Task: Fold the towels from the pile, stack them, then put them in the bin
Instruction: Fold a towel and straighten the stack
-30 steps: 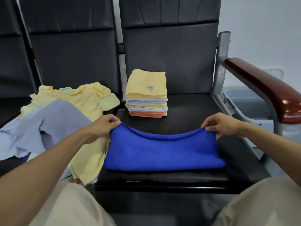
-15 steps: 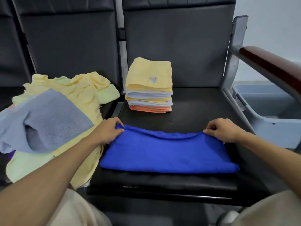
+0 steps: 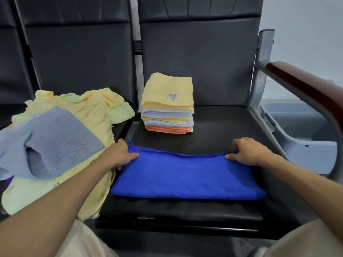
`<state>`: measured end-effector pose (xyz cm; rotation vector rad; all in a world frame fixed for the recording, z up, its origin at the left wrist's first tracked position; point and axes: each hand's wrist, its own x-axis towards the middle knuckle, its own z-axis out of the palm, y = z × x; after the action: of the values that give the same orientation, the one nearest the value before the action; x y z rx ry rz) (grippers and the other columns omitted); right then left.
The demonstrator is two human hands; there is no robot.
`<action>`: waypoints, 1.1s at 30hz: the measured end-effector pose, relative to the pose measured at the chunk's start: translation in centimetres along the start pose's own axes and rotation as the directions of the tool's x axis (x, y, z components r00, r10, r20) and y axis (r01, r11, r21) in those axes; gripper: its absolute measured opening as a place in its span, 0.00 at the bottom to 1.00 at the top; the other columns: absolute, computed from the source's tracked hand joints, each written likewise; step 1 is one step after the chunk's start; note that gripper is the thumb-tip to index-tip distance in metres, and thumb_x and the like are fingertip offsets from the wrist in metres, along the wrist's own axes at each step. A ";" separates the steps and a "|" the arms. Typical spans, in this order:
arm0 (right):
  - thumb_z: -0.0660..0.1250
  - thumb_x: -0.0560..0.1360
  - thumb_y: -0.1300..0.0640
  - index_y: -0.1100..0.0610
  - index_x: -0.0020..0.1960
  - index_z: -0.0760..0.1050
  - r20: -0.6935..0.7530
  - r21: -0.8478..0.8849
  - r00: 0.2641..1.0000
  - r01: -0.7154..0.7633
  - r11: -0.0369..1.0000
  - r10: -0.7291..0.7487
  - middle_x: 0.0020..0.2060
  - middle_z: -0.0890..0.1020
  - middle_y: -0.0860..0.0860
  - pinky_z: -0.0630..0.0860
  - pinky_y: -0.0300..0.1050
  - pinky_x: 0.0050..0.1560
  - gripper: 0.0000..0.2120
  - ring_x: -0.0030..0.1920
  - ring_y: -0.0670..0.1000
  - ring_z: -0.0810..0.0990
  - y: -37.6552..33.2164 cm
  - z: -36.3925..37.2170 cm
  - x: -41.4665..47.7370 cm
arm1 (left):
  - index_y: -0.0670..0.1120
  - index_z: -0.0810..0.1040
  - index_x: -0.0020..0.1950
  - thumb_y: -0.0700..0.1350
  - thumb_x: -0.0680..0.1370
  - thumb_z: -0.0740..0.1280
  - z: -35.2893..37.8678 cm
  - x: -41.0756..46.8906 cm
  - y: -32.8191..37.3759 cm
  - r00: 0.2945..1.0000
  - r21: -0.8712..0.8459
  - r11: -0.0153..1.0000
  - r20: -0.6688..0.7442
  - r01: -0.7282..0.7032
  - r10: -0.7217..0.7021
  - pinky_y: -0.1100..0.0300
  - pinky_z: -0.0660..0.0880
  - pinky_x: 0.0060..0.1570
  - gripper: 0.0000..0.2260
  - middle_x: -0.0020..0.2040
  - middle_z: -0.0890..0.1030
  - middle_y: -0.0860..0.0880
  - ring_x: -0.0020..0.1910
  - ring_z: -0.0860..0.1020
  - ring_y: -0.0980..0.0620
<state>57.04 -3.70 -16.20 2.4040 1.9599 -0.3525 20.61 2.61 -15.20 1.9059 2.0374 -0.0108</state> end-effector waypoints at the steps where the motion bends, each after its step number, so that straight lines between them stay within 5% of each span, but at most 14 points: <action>1: 0.69 0.72 0.40 0.52 0.56 0.73 0.033 -0.008 0.999 0.008 1.000 -0.008 0.54 0.76 0.52 0.73 0.47 0.53 0.20 0.57 0.54 0.75 0.1 -0.2 -0.1 | 0.41 0.69 0.53 0.57 0.78 0.66 -0.3 -0.3 0.0 0.999 0.023 1.000 0.050 0.019 -0.020 0.59 0.68 0.30 0.20 0.37 0.79 0.45 0.32 0.78 0.51; 4: 0.69 0.73 0.41 0.56 0.63 0.74 0.108 -0.033 0.994 0.014 0.999 -0.010 0.58 0.78 0.54 0.70 0.43 0.52 0.25 0.60 0.54 0.75 0.0 -0.4 -0.4 | 0.43 0.73 0.48 0.57 0.76 0.68 -0.7 -0.5 -0.2 0.985 0.043 0.999 0.173 -0.017 0.010 0.61 0.70 0.32 0.17 0.39 0.78 0.48 0.33 0.77 0.52; 7: 0.67 0.75 0.42 0.58 0.57 0.77 0.163 -0.021 0.987 -0.008 1.000 0.012 0.53 0.79 0.53 0.68 0.41 0.47 0.21 0.53 0.54 0.76 -0.3 -0.6 -0.7 | 0.43 0.76 0.52 0.52 0.77 0.68 -0.9 -1.0 -0.1 0.980 -0.008 0.998 0.188 -0.069 0.070 0.60 0.72 0.40 0.13 0.49 0.79 0.47 0.43 0.78 0.50; 12: 0.69 0.76 0.48 0.60 0.51 0.76 0.179 0.434 0.981 -0.144 0.890 0.071 0.44 0.80 0.54 0.76 0.43 0.37 0.14 0.42 0.52 0.80 -0.2 -1.3 -0.4 | 0.45 0.72 0.54 0.47 0.79 0.65 -0.9 -1.9 0.2 0.983 -0.276 0.947 0.033 -0.166 0.182 0.57 0.73 0.46 0.07 0.51 0.78 0.50 0.49 0.77 0.50; 15: 0.66 0.79 0.56 0.63 0.53 0.74 0.333 0.628 0.936 -0.314 0.712 0.118 0.38 0.79 0.58 0.81 0.45 0.29 0.09 0.32 0.54 0.79 0.5 -0.9 -1.2 | 0.45 0.75 0.55 0.45 0.80 0.66 -1.0 -2.5 0.3 0.980 -0.484 0.859 0.008 -0.169 0.197 0.56 0.77 0.46 0.06 0.51 0.80 0.49 0.48 0.80 0.51; 19: 0.66 0.79 0.57 0.71 0.49 0.77 0.362 0.631 0.916 -0.380 0.676 0.176 0.29 0.81 0.57 0.79 0.41 0.25 0.14 0.23 0.51 0.79 2.1 -0.4 -2.0 | 0.42 0.80 0.54 0.46 0.80 0.65 -1.4 -3.5 0.9 0.991 -0.789 0.614 0.079 -0.003 0.106 0.55 0.78 0.46 0.09 0.52 0.84 0.42 0.47 0.83 0.47; 22: 0.68 0.77 0.54 0.67 0.39 0.77 0.371 0.647 0.919 -0.358 0.673 0.132 0.25 0.82 0.55 0.79 0.39 0.26 0.16 0.23 0.49 0.80 2.2 -0.4 -2.2 | 0.41 0.80 0.53 0.49 0.80 0.65 -1.6 -4.3 3.1 0.994 -0.860 0.508 0.094 0.050 0.061 0.58 0.78 0.42 0.11 0.50 0.83 0.42 0.43 0.82 0.47; 26: 0.74 0.73 0.55 0.66 0.42 0.79 0.408 0.653 0.912 -0.323 0.685 0.041 0.31 0.84 0.56 0.81 0.41 0.33 0.13 0.28 0.50 0.82 2.2 -0.9 -2.7 | 0.46 0.77 0.49 0.50 0.81 0.63 -1.1 -5.5 8.2 0.995 -0.894 0.447 0.061 0.021 0.074 0.62 0.75 0.33 0.08 0.42 0.81 0.47 0.38 0.79 0.52; 30: 0.75 0.71 0.62 0.66 0.46 0.80 0.416 0.698 0.909 -0.329 0.636 0.014 0.34 0.84 0.57 0.82 0.40 0.36 0.08 0.33 0.51 0.83 2.7 -0.9 -2.8 | 0.49 0.76 0.49 0.50 0.82 0.62 1.1 -6.5 13.7 0.986 -0.903 0.428 0.102 0.035 0.134 0.59 0.73 0.43 0.07 0.46 0.80 0.46 0.43 0.77 0.50; 33: 0.73 0.70 0.69 0.63 0.41 0.78 0.377 0.768 0.926 -0.333 0.546 0.035 0.34 0.82 0.58 0.81 0.41 0.31 0.06 0.31 0.51 0.82 2.9 -0.6 -2.8 | 0.45 0.77 0.48 0.46 0.82 0.62 2.9 -7.0 17.2 0.985 -0.893 0.450 0.072 -0.006 0.155 0.60 0.70 0.37 0.07 0.42 0.77 0.44 0.38 0.74 0.50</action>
<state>59.39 -6.87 -15.47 2.6776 1.5142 -1.9046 38.20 -3.20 -12.18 1.2142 1.3435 0.7867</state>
